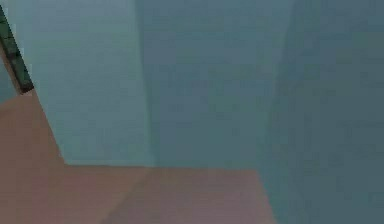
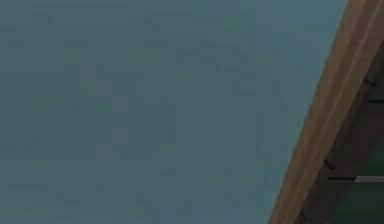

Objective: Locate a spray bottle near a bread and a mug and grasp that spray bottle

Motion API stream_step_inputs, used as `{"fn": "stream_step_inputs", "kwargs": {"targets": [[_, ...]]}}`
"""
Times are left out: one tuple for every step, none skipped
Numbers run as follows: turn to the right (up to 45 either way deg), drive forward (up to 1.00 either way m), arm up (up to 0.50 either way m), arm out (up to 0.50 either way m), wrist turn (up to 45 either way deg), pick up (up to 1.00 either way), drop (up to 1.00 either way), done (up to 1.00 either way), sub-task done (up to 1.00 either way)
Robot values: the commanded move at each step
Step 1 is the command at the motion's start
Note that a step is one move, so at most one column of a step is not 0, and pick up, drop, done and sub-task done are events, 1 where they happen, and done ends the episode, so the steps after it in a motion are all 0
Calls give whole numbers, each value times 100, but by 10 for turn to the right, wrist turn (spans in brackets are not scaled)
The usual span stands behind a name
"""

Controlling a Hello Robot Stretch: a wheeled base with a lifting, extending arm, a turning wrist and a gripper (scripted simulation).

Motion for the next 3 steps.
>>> {"fn": "stream_step_inputs", "kwargs": {"targets": [[-390, 0, 0, 0, 0, 0, 0, 0, 0], [0, 40, 0, 0, 0, 0, 0, 0, 0], [-450, 0, 0, 0, 0, 0, 0, 0, 0]]}}
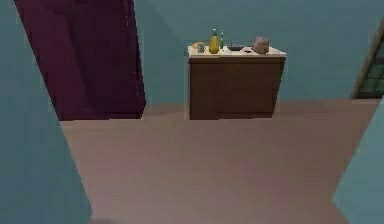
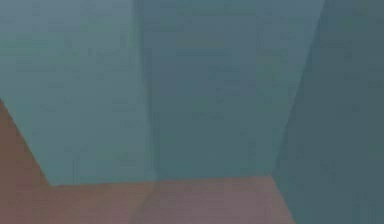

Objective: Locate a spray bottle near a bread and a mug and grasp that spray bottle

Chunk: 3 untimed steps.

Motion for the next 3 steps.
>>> {"fn": "stream_step_inputs", "kwargs": {"targets": [[-30, 0, 0, 0, 0, 0, 0, 0, 0], [0, 45, 0, 0, 0, 0, 0, 0, 0], [-150, 0, 0, 0, 0, 0, 0, 0, 0]]}}
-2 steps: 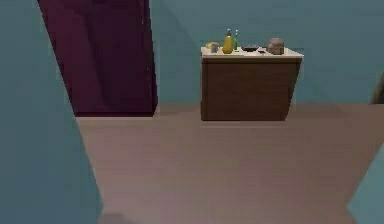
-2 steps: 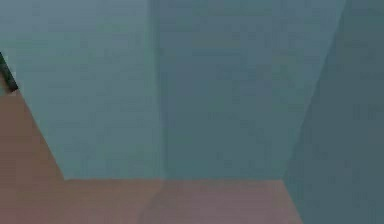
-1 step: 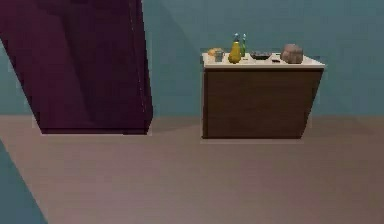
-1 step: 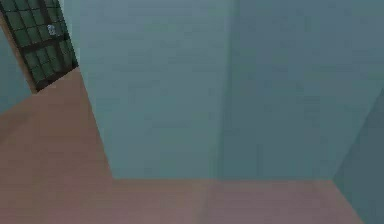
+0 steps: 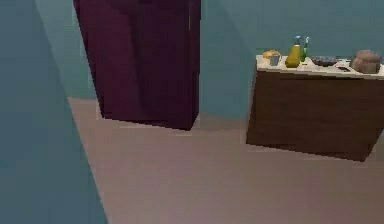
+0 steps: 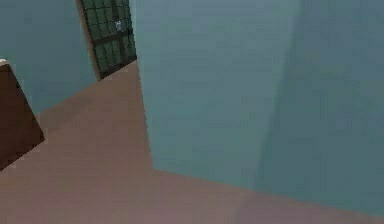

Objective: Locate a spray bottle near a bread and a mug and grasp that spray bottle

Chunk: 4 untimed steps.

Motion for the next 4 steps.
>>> {"fn": "stream_step_inputs", "kwargs": {"targets": [[-30, 0, 0, 0, 0, 0, 0, 0, 0], [0, 100, 0, 0, 0, 0, 0, 0, 0], [0, 45, 0, 0, 0, 0, 0, 0, 0], [450, 0, 0, 0, 0, 0, 0, 0, 0]]}}
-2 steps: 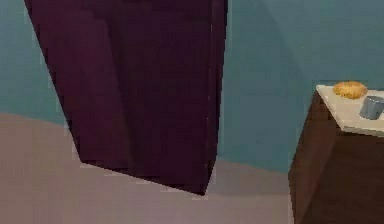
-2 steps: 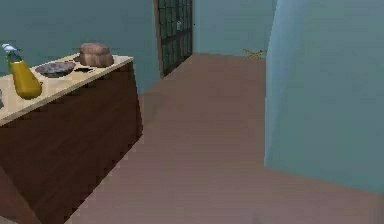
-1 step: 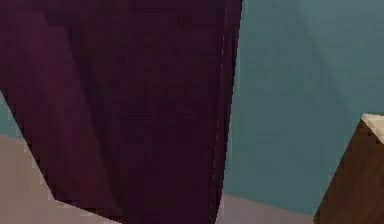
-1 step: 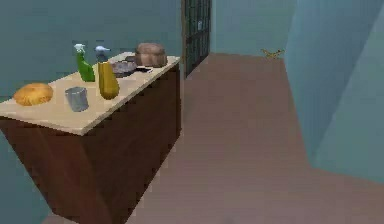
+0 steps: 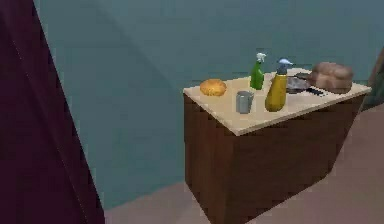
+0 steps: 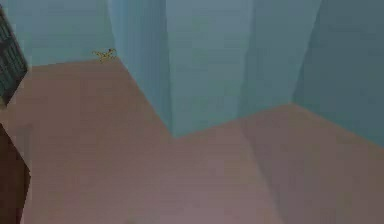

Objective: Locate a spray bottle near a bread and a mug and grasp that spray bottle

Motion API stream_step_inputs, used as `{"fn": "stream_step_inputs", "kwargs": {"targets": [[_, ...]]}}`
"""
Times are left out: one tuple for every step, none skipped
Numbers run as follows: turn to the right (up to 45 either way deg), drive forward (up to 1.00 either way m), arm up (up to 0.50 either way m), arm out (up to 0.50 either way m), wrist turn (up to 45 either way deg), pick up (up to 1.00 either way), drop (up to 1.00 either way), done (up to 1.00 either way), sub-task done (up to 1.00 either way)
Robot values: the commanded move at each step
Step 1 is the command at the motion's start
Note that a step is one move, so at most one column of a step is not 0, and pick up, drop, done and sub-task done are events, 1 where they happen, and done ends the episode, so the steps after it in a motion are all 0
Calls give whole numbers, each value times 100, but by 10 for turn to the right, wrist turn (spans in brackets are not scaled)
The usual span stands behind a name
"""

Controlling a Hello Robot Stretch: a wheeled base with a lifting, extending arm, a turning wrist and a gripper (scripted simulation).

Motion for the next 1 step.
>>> {"fn": "stream_step_inputs", "kwargs": {"targets": [[450, 0, 0, 0, 0, 0, 0, 0, 0]]}}
